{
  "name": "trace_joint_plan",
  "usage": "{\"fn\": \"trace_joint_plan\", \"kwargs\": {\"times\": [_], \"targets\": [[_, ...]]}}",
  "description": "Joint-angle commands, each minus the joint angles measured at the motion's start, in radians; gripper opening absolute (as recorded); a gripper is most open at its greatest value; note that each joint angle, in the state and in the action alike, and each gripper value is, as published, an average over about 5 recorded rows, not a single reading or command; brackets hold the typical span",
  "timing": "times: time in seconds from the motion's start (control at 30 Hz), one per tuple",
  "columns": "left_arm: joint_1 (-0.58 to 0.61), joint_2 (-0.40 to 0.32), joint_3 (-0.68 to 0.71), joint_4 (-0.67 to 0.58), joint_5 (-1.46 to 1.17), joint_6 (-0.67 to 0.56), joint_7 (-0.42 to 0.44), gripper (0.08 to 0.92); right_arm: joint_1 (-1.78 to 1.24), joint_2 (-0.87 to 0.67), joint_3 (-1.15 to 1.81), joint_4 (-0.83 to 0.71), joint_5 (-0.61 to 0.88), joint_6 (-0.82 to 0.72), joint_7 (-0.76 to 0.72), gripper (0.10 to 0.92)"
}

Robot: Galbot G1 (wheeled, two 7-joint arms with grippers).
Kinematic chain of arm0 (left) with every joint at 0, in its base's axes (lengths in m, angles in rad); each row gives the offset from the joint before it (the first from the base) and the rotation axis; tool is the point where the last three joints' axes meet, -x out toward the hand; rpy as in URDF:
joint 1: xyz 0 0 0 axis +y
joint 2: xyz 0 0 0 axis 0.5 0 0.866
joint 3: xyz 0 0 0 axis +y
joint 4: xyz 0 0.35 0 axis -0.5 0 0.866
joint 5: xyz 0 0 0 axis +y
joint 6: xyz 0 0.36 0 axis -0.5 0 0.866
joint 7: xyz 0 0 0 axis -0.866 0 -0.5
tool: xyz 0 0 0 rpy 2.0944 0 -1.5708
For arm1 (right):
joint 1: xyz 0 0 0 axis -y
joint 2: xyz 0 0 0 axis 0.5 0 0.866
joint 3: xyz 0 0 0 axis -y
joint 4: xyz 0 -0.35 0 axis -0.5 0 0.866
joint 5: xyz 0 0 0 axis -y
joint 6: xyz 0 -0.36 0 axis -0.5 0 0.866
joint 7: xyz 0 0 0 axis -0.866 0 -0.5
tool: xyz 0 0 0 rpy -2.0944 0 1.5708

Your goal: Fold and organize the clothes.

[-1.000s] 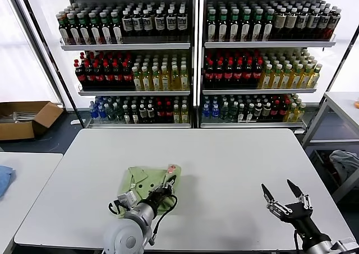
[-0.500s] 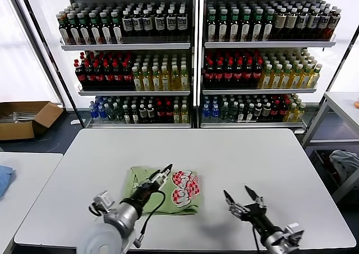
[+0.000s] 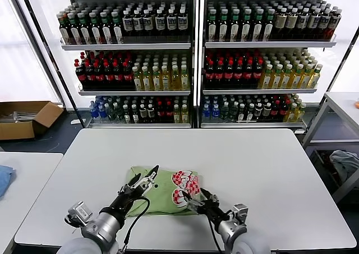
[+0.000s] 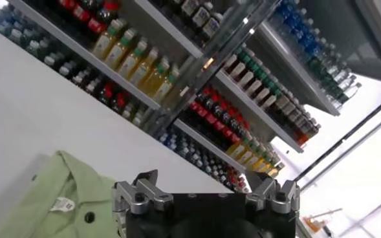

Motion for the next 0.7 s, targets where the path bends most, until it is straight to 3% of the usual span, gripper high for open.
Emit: {"fn": "trace_joint_plan", "kwargs": {"times": [0.03,0.27,0.7], "targets": [[0.036,0.0,-0.041,-0.04,0.02,0.012,-0.005,0.823,0.094,-0.006,-0.117,-0.012,-0.016,-0.087,0.049,0.723],[0.026,-0.005,-0.043,-0.034,0.022,0.021,-0.008,0.823,0.058,-0.091,-0.068,0.087,-0.28,-0.162,0.012,0.524],[0.025,-0.025,-0.036,-0.033,0.042,0.027,-0.01,0.823,-0.157,-0.348,0.186,0.21,-0.271,-0.149,-0.052,0.159]]}}
